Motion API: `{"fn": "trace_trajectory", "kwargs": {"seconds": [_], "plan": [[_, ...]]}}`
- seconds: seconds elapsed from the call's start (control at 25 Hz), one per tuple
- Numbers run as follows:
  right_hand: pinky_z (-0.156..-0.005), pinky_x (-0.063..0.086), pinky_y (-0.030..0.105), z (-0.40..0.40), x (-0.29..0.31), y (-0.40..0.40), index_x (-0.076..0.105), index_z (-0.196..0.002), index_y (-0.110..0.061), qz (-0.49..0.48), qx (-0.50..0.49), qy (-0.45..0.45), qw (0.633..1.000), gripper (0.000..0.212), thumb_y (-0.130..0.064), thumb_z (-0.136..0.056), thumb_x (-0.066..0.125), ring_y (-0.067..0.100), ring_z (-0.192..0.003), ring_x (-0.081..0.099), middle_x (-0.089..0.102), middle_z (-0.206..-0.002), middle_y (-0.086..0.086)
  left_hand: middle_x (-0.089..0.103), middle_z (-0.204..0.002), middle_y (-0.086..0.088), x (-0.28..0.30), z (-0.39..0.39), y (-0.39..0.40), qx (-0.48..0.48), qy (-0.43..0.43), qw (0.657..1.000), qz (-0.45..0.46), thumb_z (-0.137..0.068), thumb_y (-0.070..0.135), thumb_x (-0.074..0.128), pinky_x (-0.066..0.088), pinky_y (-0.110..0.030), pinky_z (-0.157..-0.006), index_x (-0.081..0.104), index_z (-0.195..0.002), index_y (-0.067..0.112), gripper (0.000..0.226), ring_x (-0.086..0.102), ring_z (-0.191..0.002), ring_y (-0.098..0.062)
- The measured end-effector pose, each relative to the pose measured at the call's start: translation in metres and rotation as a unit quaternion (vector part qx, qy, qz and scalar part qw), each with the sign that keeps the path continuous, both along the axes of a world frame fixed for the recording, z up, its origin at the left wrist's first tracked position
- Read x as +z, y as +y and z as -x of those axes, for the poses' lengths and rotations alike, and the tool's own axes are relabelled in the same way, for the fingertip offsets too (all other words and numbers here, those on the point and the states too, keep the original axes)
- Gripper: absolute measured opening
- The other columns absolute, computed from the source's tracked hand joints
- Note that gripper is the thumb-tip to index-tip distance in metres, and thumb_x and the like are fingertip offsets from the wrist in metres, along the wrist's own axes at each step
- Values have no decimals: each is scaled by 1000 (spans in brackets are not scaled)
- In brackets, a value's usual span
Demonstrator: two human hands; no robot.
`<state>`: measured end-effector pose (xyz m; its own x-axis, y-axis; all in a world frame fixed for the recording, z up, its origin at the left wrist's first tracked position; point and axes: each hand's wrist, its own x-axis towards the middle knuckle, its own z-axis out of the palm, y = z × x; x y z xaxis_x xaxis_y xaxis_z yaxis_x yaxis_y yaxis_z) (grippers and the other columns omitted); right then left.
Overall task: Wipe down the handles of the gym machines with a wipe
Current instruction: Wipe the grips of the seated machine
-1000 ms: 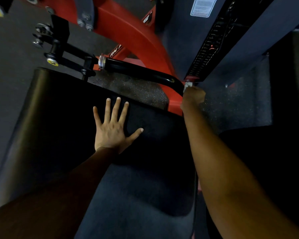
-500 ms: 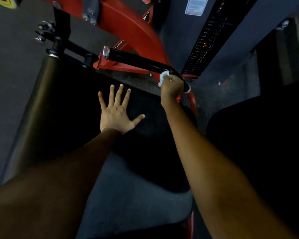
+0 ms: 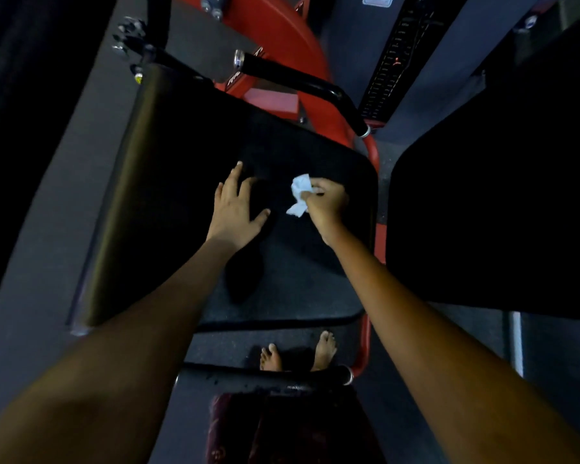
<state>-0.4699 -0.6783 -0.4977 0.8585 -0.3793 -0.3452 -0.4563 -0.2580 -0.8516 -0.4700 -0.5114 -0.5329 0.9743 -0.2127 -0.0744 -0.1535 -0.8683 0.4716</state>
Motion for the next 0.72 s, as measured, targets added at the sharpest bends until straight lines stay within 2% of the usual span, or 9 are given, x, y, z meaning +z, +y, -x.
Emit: {"fn": "trace_trajectory", "kwargs": {"seconds": [0.08,0.2,0.28,0.4,0.48,0.56,0.6,0.72], "plan": [[-60,45,13,32,4,4,70,-94,-4,4,28,-4,1000,18,1,-80,62,7,-70,57,61,-77,-4,13,-156,-16,3,38,13,0,8,1000,-8,-85,27,66,12,-47,-117,40,-138,3,63,17,-144,-30],[-57,42,4,83,8,5,69,-98,-7,6,77,-11,997,19,0,-82,61,-2,-66,55,59,-75,-10,16,-156,-14,11,95,30,16,28,999,-17,-85,26,67,13,-45,-117,38,-139,3,65,20,-143,-28],[-57,42,3,115,8,5,70,-99,-8,17,108,-10,994,21,1,-82,61,-3,-66,55,60,-76,-10,19,-155,-13,16,131,40,26,26,999,-22,-86,25,67,15,-45,-117,39,-139,2,64,23,-142,-29],[-63,44,5,158,3,0,70,-102,-7,36,147,-11,988,24,1,-81,62,5,-74,59,64,-85,-5,26,-152,-14,20,173,61,52,30,998,-22,-86,23,68,17,-47,-116,43,-135,3,59,26,-140,-32],[-73,46,13,191,-4,-6,70,-106,-6,68,189,-11,980,27,2,-81,62,12,-82,61,67,-95,3,32,-148,-17,22,206,71,90,17,995,-29,-86,22,68,20,-48,-114,46,-132,2,55,30,-136,-35],[-78,48,21,222,-11,-14,70,-105,-5,81,217,-15,973,28,4,-80,62,16,-84,62,68,-98,11,39,-145,-15,18,235,78,134,30,990,-23,-92,25,60,20,-48,-114,48,-131,3,46,33,-135,-32],[-78,48,21,235,-14,-16,71,-104,-5,82,223,-16,971,28,5,-80,61,19,-87,64,68,-99,12,45,-141,-14,14,247,80,154,34,987,-16,-96,28,53,21,-47,-114,50,-129,4,41,37,-133,-30],[-77,44,7,257,-14,-13,72,-102,-5,58,224,-18,973,26,6,-81,59,20,-96,64,68,-104,10,57,-128,-10,5,265,83,198,21,978,67,-101,27,36,34,-38,-105,60,-117,4,37,51,-120,-26]]}}
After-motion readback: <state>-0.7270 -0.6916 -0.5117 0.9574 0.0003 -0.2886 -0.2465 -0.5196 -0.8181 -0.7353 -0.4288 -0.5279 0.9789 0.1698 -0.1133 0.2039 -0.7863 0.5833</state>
